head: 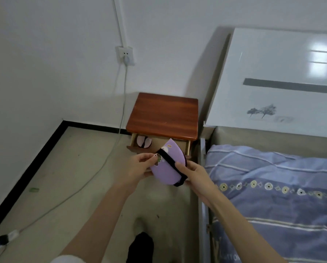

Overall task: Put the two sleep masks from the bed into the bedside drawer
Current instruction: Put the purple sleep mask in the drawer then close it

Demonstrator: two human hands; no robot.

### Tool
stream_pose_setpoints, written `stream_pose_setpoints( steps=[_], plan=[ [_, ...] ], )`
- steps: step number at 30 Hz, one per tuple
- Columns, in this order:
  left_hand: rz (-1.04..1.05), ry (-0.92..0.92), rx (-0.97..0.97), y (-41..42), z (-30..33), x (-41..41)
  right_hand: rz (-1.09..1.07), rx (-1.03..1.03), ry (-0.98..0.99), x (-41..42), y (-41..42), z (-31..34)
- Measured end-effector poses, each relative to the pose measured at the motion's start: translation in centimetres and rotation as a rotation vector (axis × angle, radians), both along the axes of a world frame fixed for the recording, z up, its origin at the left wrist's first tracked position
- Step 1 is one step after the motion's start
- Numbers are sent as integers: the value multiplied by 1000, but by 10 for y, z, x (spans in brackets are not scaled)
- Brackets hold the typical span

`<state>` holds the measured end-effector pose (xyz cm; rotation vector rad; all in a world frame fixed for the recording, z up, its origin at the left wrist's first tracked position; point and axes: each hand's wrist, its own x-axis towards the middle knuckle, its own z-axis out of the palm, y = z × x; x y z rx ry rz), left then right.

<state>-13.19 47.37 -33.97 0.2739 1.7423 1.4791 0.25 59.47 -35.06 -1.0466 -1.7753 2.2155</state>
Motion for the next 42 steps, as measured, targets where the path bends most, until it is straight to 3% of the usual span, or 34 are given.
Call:
stream_pose_setpoints(
  steps=[3, 8, 14, 17, 21, 23, 26, 30, 37, 42],
  plan=[
    [22, -134, -8, 23, -34, -34, -28, -93, -89, -37, 20, -29],
    [43, -275, -69, 63, -94, -102, -257, -376, -131, -106, 56, -79],
    [27, -208, -250, 103, -167, -175, -394, -329, -291, -183, 91, -151],
    [4, 11, -373, 107, -208, -195, -416, -325, -402, -207, 112, -196],
    [-396, 663, -464, 92, -271, -223, -431, -248, -505, -232, 145, -257],
    [-580, 859, -527, 88, -300, -232, -443, -221, -525, -242, 157, -284],
    [-695, 967, -551, 85, -327, -235, -401, -126, -562, -249, 171, -317],
    [-632, 1093, -587, 84, -345, -232, -324, 47, -647, -257, 182, -344],
    [-607, 1182, -576, 94, -360, -236, -461, 88, -796, -275, 193, -376],
    [-599, 1198, -632, 97, -363, -236, -253, 295, -885, -270, 189, -376]
  ],
)
